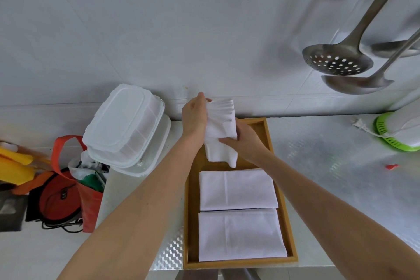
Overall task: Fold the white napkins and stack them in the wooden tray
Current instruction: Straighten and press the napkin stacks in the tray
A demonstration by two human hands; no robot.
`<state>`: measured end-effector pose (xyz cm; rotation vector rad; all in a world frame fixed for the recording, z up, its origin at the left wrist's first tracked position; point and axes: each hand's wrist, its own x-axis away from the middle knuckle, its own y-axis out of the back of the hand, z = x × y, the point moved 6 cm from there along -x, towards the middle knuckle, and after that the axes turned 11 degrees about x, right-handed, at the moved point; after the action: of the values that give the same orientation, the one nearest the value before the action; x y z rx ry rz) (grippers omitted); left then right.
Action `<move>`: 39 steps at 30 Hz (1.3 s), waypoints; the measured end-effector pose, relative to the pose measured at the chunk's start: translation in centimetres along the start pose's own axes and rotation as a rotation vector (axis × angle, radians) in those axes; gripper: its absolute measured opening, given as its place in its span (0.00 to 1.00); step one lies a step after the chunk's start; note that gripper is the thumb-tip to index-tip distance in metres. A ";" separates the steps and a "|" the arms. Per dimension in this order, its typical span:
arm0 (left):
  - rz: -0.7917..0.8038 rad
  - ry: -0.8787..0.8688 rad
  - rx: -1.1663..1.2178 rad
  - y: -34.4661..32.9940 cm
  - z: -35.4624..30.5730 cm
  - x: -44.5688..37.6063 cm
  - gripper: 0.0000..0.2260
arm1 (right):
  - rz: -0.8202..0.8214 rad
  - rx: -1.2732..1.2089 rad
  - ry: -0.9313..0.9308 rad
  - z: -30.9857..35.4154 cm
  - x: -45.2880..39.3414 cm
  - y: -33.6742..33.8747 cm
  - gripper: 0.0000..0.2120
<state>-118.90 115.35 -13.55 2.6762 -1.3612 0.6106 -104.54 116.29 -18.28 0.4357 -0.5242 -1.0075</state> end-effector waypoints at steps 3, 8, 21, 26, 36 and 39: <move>0.083 0.215 0.225 -0.1 -0.1 -0.1 0.25 | 0.032 -0.154 -0.016 1.3 1.1 1.6 0.16; 0.445 0.408 0.025 0.1 3.0 3.0 0.28 | 0.010 -0.548 -0.228 1.5 1.9 2.3 0.15; 0.642 -0.073 -0.657 2.2 1.2 3.1 0.14 | -0.141 -0.726 -0.300 -0.6 1.2 6.8 0.23; 0.497 -0.383 -0.859 2.7 -0.3 1.3 0.10 | -0.064 0.092 -0.042 -0.5 1.5 7.9 0.27; 0.437 -0.520 -0.778 2.1 4.3 3.0 0.11 | -0.159 0.422 -0.044 -3.6 3.1 4.8 0.20; 0.444 -0.466 -0.811 2.6 5.8 2.6 0.11 | -0.151 0.379 -0.084 -4.6 3.0 4.2 0.16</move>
<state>-117.79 110.40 -18.17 1.9070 -1.8057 -0.5097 -97.64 116.09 -18.85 0.7815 -0.7710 -1.0769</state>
